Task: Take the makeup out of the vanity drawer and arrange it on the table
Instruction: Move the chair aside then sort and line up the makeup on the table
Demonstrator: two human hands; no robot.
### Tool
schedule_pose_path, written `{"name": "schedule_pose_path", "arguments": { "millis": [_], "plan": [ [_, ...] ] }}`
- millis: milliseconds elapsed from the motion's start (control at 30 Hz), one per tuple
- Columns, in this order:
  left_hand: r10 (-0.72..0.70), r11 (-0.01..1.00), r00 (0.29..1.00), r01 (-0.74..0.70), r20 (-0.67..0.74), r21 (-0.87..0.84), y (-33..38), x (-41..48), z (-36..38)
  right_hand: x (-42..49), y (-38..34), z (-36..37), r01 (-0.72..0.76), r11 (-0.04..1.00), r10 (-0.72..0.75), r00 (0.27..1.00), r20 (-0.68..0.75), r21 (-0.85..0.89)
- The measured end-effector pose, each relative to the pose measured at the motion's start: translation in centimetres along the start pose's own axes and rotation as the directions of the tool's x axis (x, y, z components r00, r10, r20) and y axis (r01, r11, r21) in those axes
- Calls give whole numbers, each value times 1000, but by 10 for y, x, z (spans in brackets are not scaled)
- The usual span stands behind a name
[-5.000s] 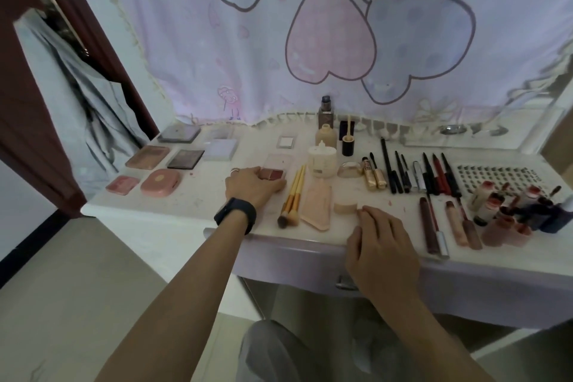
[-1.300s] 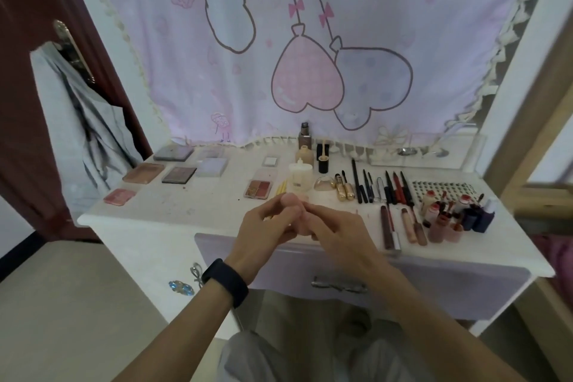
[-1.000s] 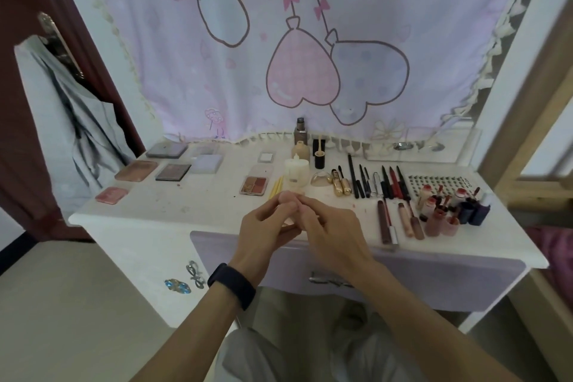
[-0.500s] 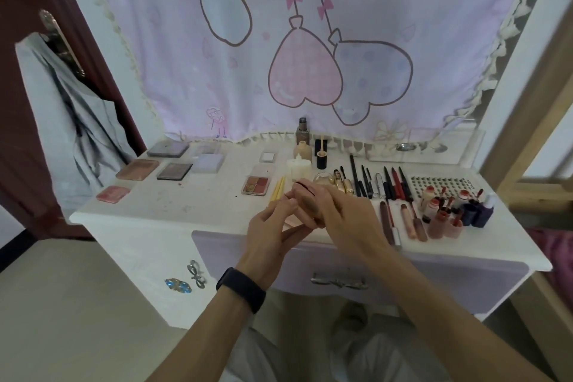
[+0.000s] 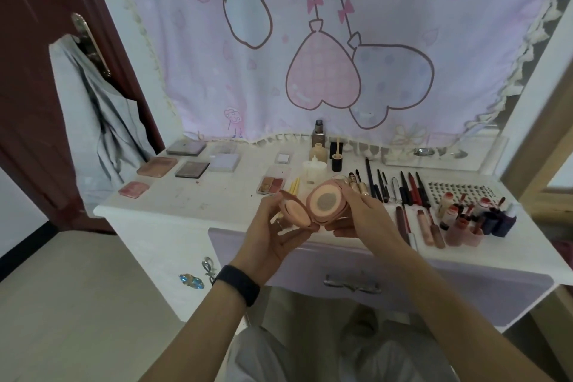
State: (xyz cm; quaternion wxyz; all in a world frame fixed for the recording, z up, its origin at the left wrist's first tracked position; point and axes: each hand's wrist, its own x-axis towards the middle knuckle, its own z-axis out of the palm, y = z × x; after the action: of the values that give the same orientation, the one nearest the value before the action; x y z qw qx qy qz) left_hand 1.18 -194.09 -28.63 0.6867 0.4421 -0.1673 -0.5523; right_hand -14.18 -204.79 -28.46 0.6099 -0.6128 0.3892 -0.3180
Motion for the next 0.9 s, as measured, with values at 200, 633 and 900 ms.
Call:
{"name": "schedule_pose_path", "arguments": {
  "millis": [200,633,900],
  "plan": [
    [-58,975,996,72,-71,211,19,4,-8,-3,3,6,-87,985,81,996,48,150],
    [75,400,990,78,-118,913,75,19,28,-5,2,36,-237,923,210,970,121,304],
    [17,491,996,70,-90,868,77,24,20,0,-2,38,-289,940,283,957,57,183]
  ]
}}
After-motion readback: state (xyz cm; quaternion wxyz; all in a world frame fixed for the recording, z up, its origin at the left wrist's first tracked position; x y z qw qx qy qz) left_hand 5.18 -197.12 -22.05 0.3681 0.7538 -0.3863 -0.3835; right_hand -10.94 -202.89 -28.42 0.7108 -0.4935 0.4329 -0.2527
